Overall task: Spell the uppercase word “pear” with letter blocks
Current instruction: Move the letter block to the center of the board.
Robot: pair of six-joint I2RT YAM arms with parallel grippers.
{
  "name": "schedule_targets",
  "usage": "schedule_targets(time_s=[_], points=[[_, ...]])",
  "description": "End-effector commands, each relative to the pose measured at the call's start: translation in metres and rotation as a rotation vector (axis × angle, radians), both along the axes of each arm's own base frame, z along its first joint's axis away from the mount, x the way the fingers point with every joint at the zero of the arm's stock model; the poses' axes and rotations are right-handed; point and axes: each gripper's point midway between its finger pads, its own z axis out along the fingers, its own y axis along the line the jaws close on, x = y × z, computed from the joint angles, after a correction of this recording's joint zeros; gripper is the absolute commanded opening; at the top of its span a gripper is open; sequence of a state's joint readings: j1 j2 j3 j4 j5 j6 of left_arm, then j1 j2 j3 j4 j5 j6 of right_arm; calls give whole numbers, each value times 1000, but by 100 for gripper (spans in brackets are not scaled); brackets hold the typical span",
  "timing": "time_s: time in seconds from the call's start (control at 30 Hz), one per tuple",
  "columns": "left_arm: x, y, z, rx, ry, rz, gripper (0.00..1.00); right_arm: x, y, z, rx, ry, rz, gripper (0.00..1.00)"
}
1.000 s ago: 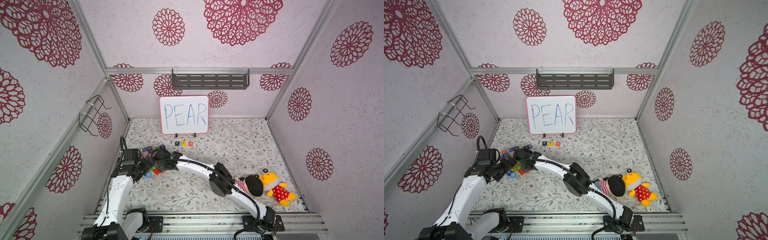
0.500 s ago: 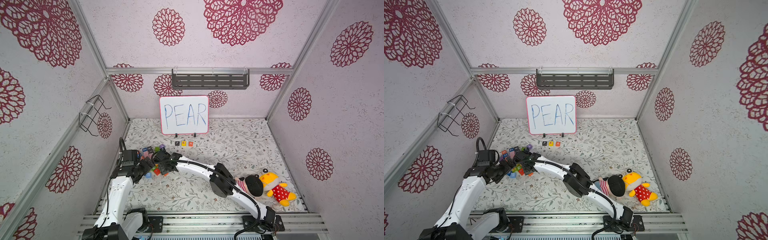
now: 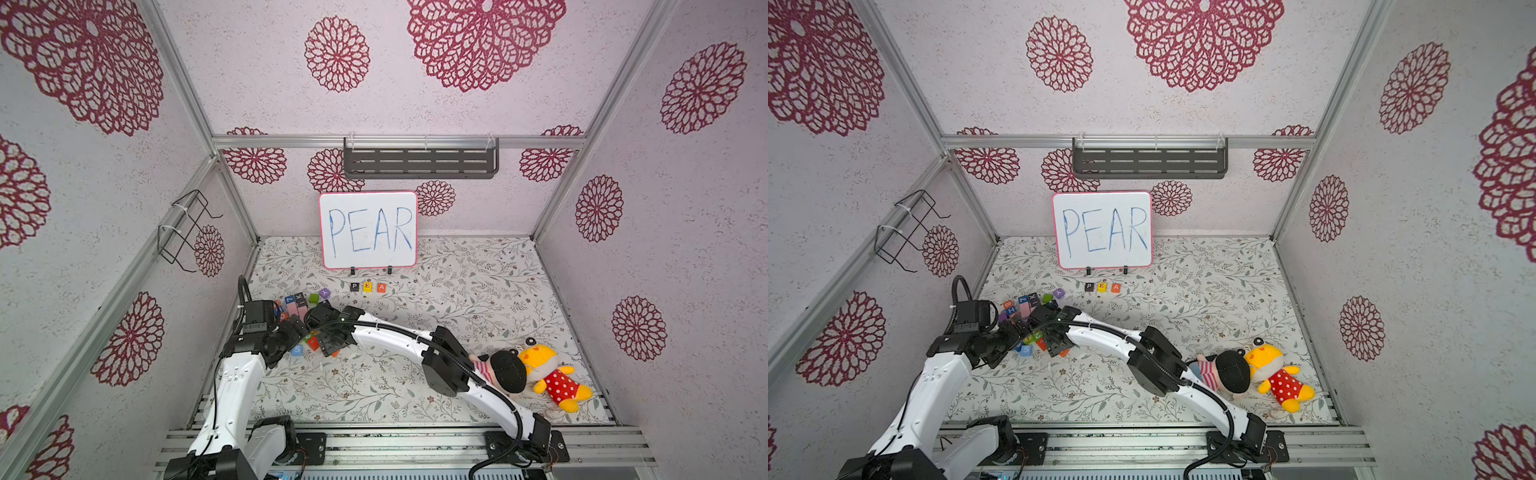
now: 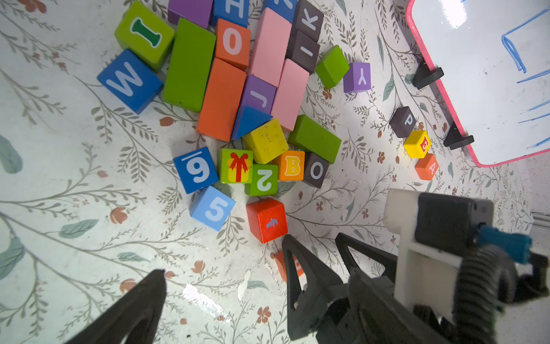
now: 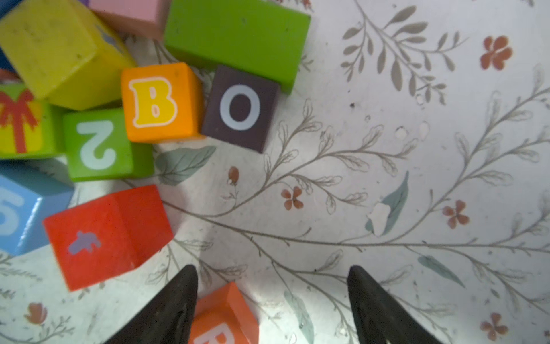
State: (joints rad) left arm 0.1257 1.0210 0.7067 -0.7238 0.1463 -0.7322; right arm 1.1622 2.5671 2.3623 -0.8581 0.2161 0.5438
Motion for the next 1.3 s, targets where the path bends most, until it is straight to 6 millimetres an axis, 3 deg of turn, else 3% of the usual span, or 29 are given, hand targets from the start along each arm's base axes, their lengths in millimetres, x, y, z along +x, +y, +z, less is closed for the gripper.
schedule_targets(time_s=[0.0,0.53,0.7,0.93,1.17,1.2,1.27], points=[[22,-7,21,-33,-121,-21,98,-62,23,28,23,11,153,82],[22,-3,24,-33,-126,-11,98,-70,-5,18,-40,95,104,61],[22,-3,25,-33,-131,-12,98,-70,-15,24,-53,88,78,69],[21,-3,28,-36,-142,-5,98,-55,-29,20,-48,103,-7,70],[23,2,33,-41,-150,11,98,-48,-13,27,18,100,-46,71],[22,4,35,-38,-151,10,98,-35,-21,24,6,96,-77,70],[21,6,38,-32,-157,15,98,-28,-29,20,-20,89,-96,69]])
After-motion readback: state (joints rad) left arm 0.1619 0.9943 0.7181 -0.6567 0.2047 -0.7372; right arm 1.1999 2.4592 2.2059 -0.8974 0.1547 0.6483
